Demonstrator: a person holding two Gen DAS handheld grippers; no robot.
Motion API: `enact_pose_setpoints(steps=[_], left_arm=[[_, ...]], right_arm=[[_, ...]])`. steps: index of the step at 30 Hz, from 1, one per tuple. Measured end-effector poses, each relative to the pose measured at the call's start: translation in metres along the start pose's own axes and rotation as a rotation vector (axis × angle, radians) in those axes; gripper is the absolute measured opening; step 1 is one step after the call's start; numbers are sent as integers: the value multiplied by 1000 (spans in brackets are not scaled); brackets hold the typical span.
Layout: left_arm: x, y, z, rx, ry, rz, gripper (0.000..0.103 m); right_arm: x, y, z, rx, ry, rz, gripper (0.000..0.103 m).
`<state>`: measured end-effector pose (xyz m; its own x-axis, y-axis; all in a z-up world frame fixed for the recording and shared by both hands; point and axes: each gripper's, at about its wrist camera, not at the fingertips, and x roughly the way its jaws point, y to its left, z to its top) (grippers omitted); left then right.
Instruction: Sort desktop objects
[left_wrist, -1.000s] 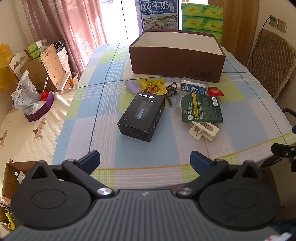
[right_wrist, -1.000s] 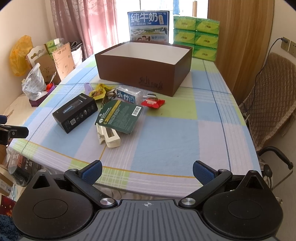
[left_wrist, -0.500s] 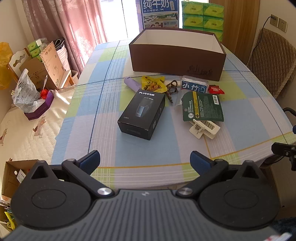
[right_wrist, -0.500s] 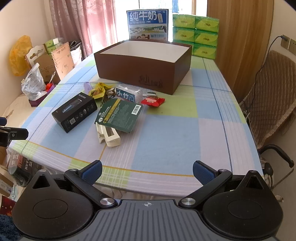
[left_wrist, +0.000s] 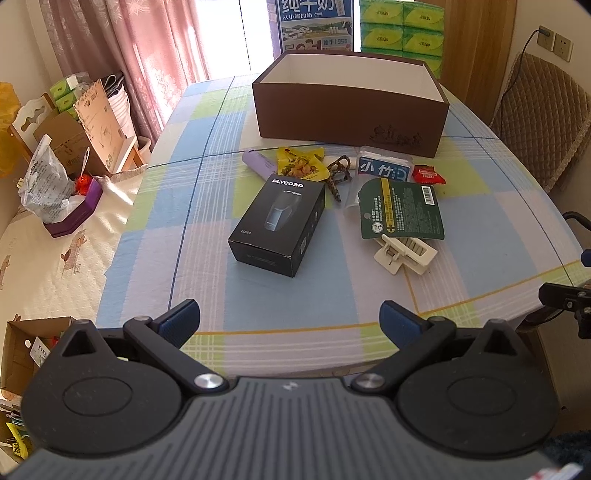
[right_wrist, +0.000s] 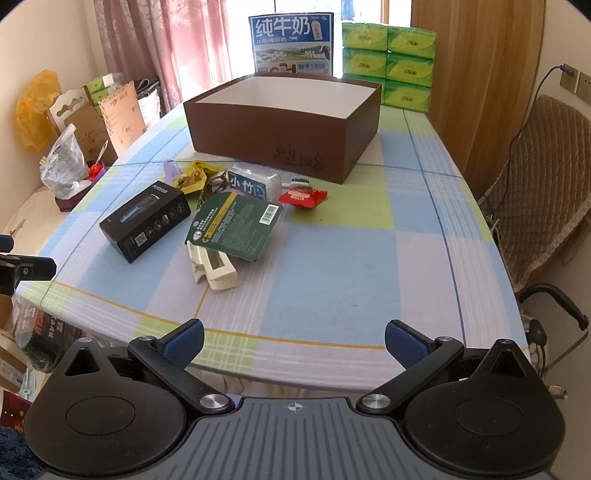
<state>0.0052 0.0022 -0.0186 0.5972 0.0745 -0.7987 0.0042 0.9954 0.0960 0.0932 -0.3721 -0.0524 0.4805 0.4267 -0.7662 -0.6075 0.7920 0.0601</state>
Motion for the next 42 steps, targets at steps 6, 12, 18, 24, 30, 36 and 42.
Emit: enact_pose_setpoints(steps=[6,12,18,24,30,36,42], left_arm=[[4,1,1,-1,12,-5,102],[10,2,3,-1,24,-15,102],[22,-3,3,10,52,-37,102],[37,-8,4,19,80,-52,102],[49,-10,8,17,99,-62,102],[57,-8,16,10,106,-65,102],[68,3,26,0,117,-51,102]], right_arm=[[3,-2,1,3,9,0,101],[8,-4,1,9,21,-5,101],[16,-13,2,30,35,-17,101],[25,-23,1,50,60,-31,101],[34,-26,4,37,74,-26,101],[46,-28,14,44,83,1,101],[62,-16,32,12,83,36,101]])
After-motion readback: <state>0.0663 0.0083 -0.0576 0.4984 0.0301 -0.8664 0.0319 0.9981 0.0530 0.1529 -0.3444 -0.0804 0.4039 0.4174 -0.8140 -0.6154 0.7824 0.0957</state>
